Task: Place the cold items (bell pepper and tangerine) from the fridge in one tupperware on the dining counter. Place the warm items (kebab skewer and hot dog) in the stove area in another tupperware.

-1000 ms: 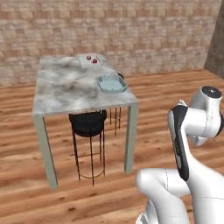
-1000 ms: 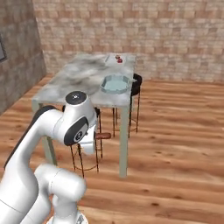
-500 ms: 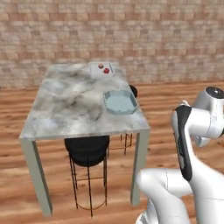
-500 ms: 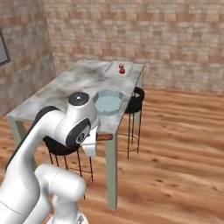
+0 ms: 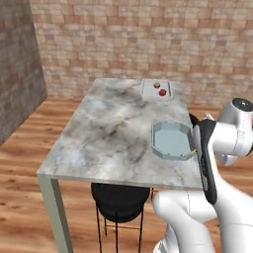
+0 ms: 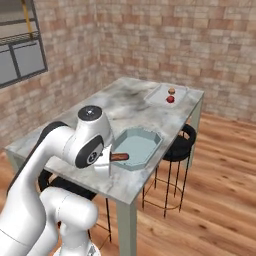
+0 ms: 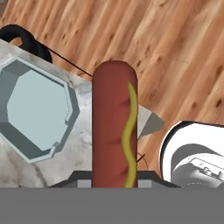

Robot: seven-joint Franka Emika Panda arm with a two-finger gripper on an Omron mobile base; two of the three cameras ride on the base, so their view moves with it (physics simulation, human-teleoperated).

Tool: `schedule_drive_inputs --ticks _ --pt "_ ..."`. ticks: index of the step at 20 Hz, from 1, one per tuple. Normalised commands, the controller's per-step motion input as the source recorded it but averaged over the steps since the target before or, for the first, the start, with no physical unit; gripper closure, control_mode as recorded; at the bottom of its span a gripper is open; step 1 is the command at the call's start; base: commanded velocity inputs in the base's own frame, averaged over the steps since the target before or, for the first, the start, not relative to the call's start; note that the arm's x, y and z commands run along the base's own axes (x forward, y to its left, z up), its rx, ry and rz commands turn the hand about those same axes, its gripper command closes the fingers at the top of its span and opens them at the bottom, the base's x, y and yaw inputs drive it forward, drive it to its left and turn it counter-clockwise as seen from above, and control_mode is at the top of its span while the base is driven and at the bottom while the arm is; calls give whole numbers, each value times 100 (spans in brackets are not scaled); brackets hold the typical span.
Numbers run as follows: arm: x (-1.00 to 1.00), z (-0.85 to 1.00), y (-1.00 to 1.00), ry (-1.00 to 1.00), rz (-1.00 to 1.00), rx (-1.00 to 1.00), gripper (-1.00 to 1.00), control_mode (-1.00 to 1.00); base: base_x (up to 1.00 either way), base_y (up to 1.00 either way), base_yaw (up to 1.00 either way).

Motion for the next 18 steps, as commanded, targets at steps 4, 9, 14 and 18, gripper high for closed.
schedule_drive_inputs --ticks 4,9,14,18 --pt "0 0 0 0 0 0 100 100 95 -33 32" --pt "20 -4 -6 1 5 2 100 -100 78 -35 17" --pt "100 -29 -15 18 34 9 100 -100 0 0 0" --pt "100 -44 -8 23 44 2 100 -100 0 0 0"
